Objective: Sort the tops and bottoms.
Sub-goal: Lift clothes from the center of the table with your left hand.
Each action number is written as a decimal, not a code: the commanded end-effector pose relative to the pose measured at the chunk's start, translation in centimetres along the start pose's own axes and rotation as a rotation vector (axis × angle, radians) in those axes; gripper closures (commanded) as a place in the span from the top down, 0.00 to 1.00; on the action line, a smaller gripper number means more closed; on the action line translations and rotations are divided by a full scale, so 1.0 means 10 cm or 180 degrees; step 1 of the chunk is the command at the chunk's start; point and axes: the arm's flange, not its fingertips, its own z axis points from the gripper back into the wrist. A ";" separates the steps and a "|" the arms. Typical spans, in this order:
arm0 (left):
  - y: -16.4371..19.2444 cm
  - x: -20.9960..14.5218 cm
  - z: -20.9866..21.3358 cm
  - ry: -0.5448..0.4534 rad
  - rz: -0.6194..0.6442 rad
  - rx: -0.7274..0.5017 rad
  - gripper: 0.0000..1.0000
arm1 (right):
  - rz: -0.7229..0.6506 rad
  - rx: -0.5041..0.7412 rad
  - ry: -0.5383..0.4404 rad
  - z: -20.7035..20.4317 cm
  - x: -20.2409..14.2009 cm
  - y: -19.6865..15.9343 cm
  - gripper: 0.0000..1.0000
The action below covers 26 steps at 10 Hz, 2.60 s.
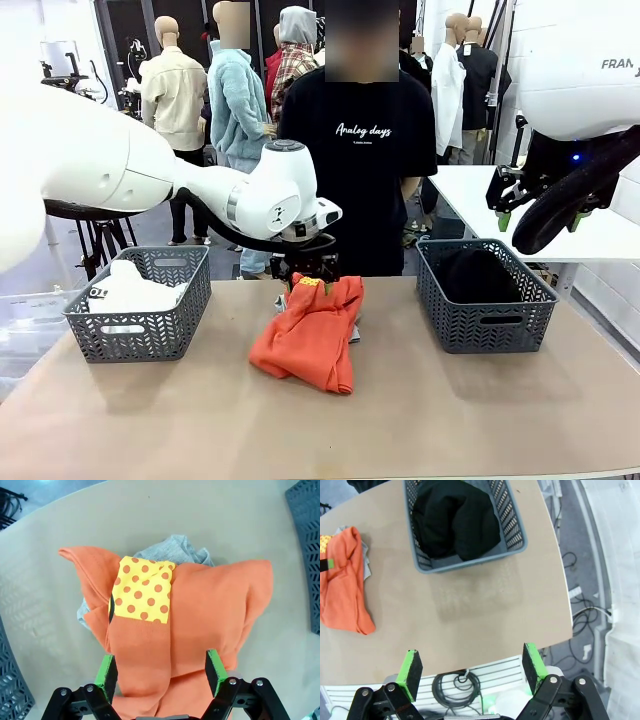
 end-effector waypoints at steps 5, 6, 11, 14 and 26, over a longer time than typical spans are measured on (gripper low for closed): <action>0.05 0.13 -0.16 0.0195 0.0203 0.0032 0.91 | 0.0013 -0.0056 0.0009 0.01 0.02 0.00 1.00; 0.07 0.14 -0.19 0.0254 0.0304 0.0078 0.91 | 0.0013 -0.0056 0.0009 0.01 0.02 0.00 1.00; 0.13 0.13 -0.21 0.0443 0.0409 0.0039 0.34 | 0.0013 -0.0056 0.0009 0.01 0.02 0.00 1.00; 0.14 0.10 -0.32 0.0530 0.0449 0.0045 0.00 | 0.0013 -0.0056 0.0009 0.01 0.02 0.00 1.00; 0.09 0.12 0.39 0.0208 0.0472 0.0166 0.00 | 0.0013 -0.0056 0.0009 0.01 0.02 0.00 1.00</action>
